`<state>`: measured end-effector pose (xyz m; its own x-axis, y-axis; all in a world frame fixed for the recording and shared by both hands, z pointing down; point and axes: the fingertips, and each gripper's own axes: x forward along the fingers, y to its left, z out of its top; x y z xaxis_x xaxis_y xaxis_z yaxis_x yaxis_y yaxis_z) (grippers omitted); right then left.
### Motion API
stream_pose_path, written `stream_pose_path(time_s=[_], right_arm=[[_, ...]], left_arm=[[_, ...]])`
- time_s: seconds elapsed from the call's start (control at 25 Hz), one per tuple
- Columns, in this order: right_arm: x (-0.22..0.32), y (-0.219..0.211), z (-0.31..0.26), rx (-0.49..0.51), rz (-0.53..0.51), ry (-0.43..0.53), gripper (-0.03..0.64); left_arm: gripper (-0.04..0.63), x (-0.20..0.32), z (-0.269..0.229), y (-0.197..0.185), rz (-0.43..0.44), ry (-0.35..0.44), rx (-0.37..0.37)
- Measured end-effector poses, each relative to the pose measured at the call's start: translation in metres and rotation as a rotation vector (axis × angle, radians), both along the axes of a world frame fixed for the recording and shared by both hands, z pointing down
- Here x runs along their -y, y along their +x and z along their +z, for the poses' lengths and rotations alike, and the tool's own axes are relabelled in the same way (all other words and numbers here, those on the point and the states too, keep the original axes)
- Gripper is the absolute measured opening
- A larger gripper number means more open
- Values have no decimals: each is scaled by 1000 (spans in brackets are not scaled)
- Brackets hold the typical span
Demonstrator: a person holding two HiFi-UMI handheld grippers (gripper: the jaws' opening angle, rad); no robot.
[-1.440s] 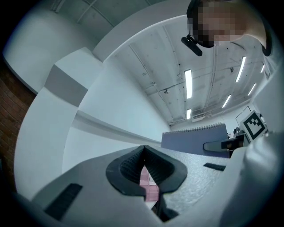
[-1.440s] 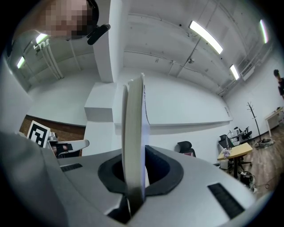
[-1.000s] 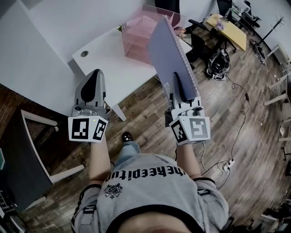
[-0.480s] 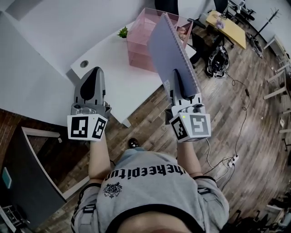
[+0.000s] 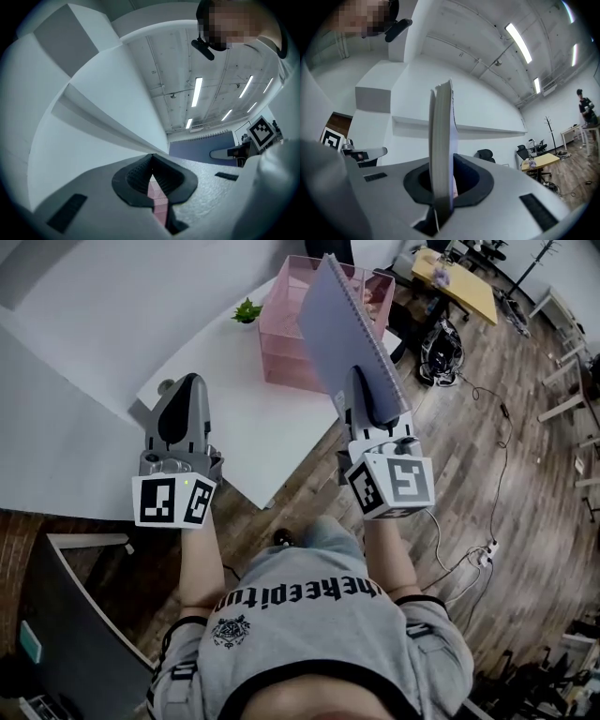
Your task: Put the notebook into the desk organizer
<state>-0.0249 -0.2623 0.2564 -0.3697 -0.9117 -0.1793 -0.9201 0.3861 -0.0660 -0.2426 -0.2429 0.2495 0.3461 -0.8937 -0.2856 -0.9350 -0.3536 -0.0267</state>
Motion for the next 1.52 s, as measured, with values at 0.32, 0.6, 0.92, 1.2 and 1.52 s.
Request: stream_pose_path(time_s=[0.32,0.6,0.92,1.2,1.52], right_arm=[[48,-5,-3,-37,61,-18,32],[106,0,-3,-88,135,-28,31],[181,3,2,-103,238,-64,32],[237,15,18,-153,341,-117,32],[270,25,39,-314,481,-173,32]], left_arm=[[3,36,8,-10,24,-16,-10],[3,71,11,-19,13,-15,-5],[3,129,7,-35,11,-23,1],[3,170,19,-44,9,-56,-2],[3,198,34,-55,-6,-91,-13]])
